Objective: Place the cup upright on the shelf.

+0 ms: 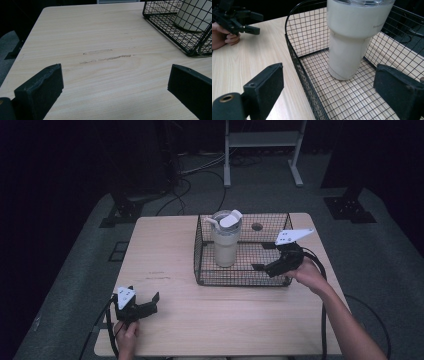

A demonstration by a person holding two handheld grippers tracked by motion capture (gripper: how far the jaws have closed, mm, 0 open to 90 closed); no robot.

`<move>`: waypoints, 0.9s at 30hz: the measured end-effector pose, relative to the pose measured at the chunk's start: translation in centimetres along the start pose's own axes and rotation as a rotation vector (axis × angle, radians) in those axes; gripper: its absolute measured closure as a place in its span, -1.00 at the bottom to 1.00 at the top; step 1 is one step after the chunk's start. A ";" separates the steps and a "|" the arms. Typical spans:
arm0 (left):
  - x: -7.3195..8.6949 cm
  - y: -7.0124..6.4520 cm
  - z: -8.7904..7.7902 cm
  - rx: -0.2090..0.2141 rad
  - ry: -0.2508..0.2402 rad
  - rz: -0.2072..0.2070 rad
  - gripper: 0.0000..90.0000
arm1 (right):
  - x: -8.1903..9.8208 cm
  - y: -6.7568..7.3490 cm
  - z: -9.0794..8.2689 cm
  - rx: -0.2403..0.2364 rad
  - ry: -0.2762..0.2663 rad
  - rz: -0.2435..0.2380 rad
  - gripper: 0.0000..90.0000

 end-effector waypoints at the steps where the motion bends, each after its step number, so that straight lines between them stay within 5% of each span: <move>1: 0.0 0.0 0.0 0.000 0.000 0.000 -1.00 | 0.1 0.3 -0.3 0.000 -0.003 -0.005 -0.80; 27: 0.0 0.0 0.0 -0.003 0.000 0.004 -1.00 | 2.4 4.1 -2.4 -0.040 -0.038 -0.010 -0.80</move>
Point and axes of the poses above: each handheld gripper's, and its own axes: z roughly forward along the jaws, x roughly out of its underside, y roughly to its left, the point moved 9 cm from there along z, roughly forward along the jaws, and after that the axes turned 12 degrees about -z, right-handed, at the moved point
